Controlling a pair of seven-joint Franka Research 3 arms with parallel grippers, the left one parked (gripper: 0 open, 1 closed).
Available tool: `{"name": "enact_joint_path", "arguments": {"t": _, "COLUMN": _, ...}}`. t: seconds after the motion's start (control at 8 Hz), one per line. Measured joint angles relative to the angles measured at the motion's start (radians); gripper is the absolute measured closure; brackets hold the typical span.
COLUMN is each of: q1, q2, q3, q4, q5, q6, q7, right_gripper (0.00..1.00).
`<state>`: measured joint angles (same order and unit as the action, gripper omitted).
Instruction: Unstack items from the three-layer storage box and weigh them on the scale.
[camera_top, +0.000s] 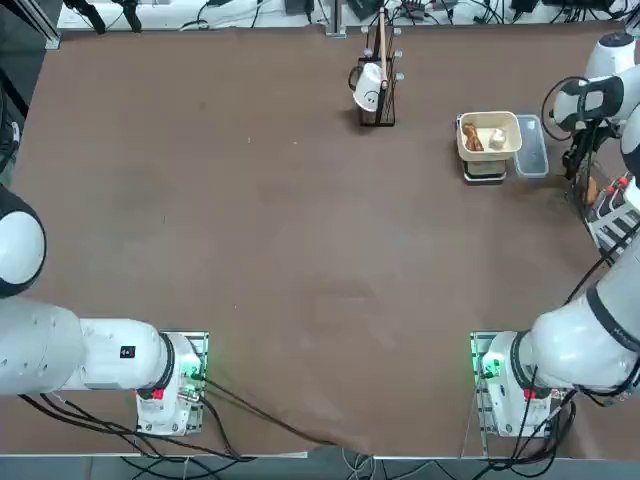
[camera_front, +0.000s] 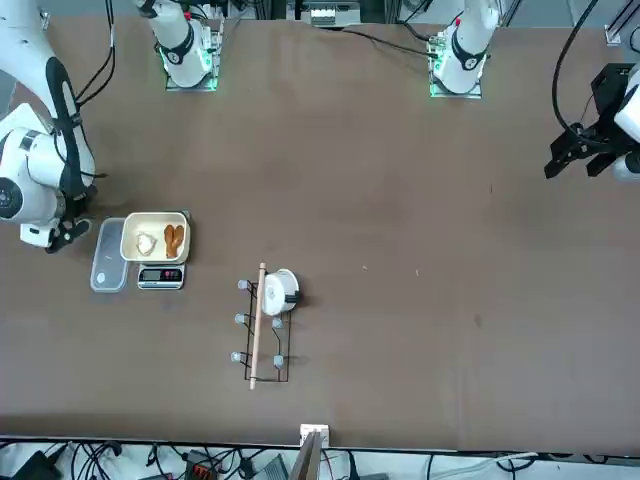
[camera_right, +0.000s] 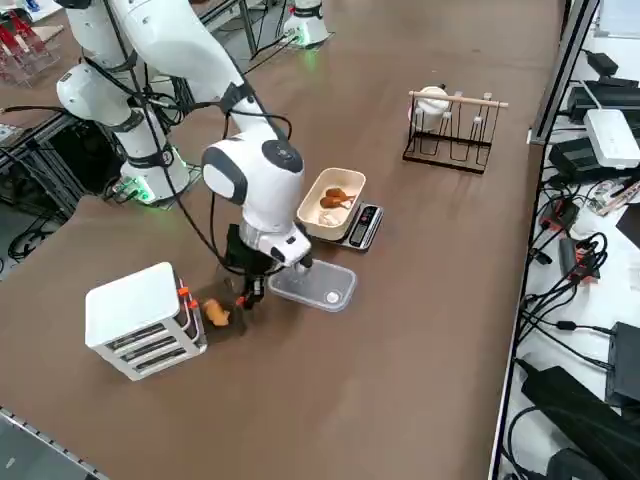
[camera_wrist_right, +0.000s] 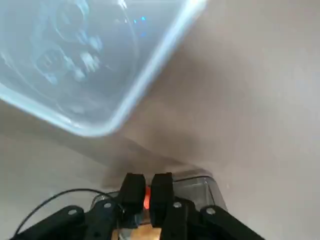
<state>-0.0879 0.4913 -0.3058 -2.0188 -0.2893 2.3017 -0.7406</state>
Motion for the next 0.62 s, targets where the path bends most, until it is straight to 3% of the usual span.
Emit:
{"name": "enact_joint_path", "arguments": {"t": 0.38, "q1": 0.008, "q2": 0.002, "q3": 0.015, "q4": 0.020, "q5": 0.029, "q6": -0.027, "q7": 0.000, "right_gripper": 0.89}}
{"name": "enact_joint_path", "arguments": {"t": 0.62, "q1": 0.008, "q2": 0.003, "q3": 0.013, "q4": 0.026, "q5": 0.049, "q6": -0.033, "q7": 0.000, "right_gripper": 0.96}}
